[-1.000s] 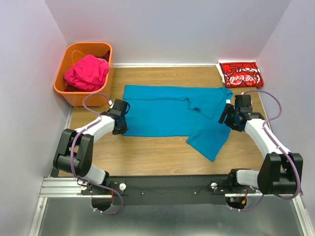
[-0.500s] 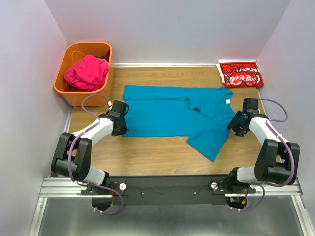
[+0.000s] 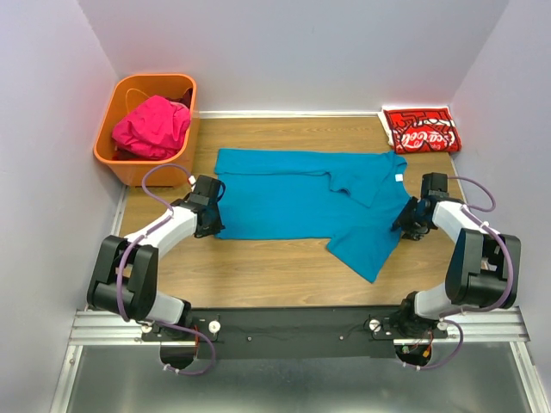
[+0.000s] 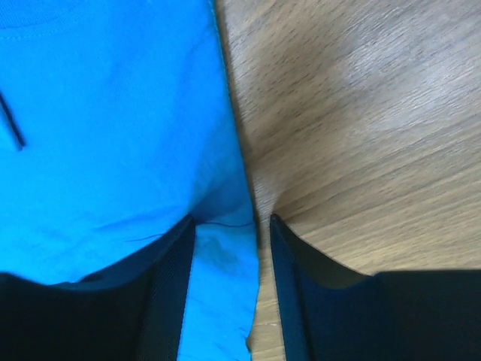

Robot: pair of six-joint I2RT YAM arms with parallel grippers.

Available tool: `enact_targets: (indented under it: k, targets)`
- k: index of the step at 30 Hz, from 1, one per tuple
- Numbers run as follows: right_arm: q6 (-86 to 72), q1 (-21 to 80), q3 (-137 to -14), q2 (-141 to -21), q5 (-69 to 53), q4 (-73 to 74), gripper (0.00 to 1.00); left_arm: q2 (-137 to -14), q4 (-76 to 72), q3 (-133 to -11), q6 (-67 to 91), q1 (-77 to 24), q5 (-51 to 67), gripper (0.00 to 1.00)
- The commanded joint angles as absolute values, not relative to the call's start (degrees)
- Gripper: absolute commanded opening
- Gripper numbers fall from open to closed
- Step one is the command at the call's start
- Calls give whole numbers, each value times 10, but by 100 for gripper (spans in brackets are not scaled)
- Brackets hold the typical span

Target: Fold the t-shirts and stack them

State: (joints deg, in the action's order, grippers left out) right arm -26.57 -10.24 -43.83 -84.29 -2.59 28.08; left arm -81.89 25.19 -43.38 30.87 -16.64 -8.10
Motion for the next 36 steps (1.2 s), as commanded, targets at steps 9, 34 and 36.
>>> enact_targets:
  k: [9,34,36]
  targets:
    - [-279,-109,-425,-855,-29,291,0,-793,284,-454,301,-170,-77,0]
    - [-236,-127,-669,-944,-78,377,0,-914,279,-630,258,-105,-109,0]
    - [-239,-127,-690,-965,-75,374,0,-936,276,-656,254,-99,-110,0]
